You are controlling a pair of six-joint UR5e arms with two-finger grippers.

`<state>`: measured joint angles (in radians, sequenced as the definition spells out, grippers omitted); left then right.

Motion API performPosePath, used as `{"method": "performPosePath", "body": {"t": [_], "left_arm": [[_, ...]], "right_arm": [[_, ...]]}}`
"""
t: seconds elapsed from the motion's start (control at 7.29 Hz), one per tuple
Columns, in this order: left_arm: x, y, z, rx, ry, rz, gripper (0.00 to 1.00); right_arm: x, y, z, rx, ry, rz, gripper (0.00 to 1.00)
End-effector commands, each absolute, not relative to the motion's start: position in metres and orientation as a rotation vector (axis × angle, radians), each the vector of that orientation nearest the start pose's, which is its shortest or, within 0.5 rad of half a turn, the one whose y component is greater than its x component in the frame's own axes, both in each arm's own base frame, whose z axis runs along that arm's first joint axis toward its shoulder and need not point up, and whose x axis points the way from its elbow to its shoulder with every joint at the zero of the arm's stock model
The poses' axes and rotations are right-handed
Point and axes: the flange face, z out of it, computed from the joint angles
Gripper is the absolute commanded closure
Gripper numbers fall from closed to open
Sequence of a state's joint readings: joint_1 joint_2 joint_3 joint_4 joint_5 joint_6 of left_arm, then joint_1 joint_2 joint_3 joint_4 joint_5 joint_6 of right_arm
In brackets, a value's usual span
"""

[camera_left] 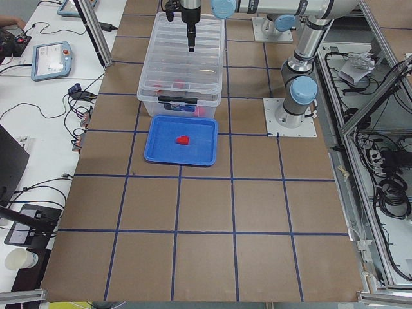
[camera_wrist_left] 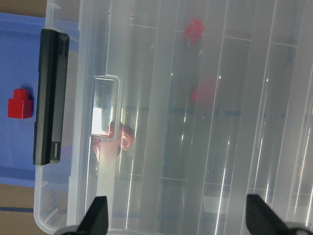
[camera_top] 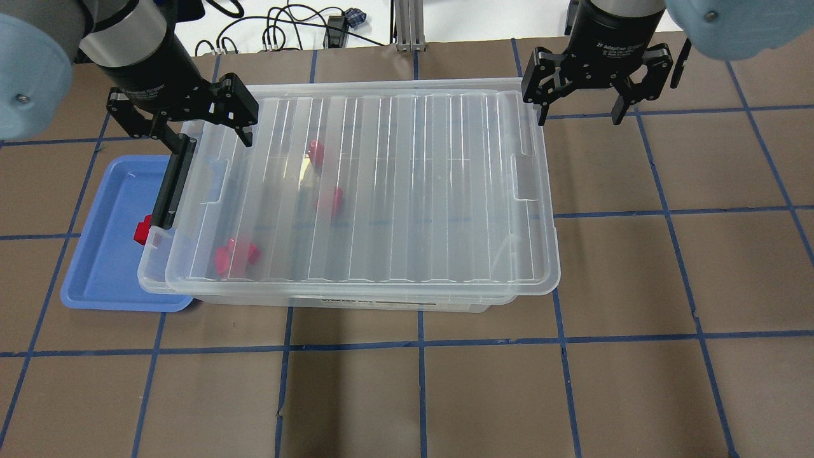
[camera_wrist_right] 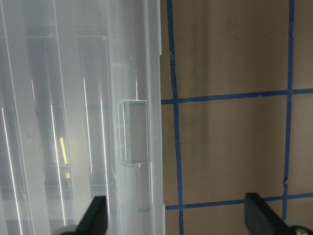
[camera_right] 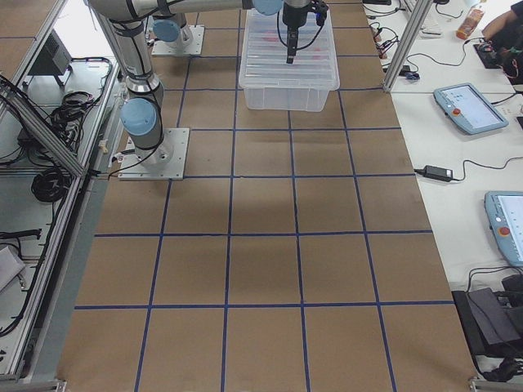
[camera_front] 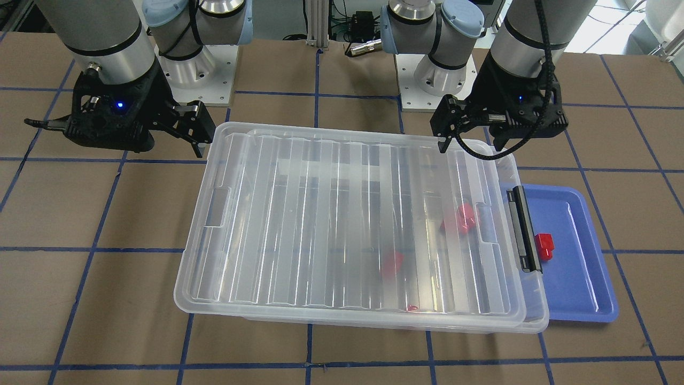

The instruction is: Place red block in blue tray from box

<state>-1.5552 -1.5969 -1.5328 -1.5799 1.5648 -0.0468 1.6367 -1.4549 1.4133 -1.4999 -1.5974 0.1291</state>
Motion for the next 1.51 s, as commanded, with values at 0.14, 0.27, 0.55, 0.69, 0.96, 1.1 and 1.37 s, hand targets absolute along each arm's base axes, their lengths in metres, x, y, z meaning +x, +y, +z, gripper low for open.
{"method": "performPosePath", "body": {"t": [0.14, 0.27, 0.55, 0.69, 0.96, 1.1, 1.37], "left_arm": [[-0.127, -0.501, 0.494, -0.015, 3.140, 0.056, 0.00], [-0.127, -0.499, 0.497, -0.012, 3.140, 0.053, 0.00], [-0.129, -0.501, 0.498, -0.007, 3.140, 0.024, 0.00], [-0.129, -0.503, 0.499, -0.005, 3.139, -0.002, 0.00], [-0.130, -0.504, 0.502, 0.000, 3.138, -0.038, 0.00], [-0.130, -0.503, 0.504, 0.009, 3.138, -0.046, 0.00], [-0.131, -0.497, 0.513, 0.021, 3.136, -0.070, 0.00]], "right_arm": [[0.166, -0.525, 0.504, 0.099, 3.166, 0.030, 0.00], [0.166, -0.523, 0.505, 0.099, 3.166, 0.030, 0.00], [0.166, -0.523, 0.503, 0.099, 3.167, 0.035, 0.00], [0.166, -0.524, 0.503, 0.099, 3.165, 0.030, 0.00], [0.166, -0.523, 0.503, 0.097, 3.161, 0.033, 0.00], [0.166, -0.524, 0.503, 0.099, 3.160, 0.033, 0.00], [0.166, -0.523, 0.503, 0.099, 3.163, 0.033, 0.00]]}}
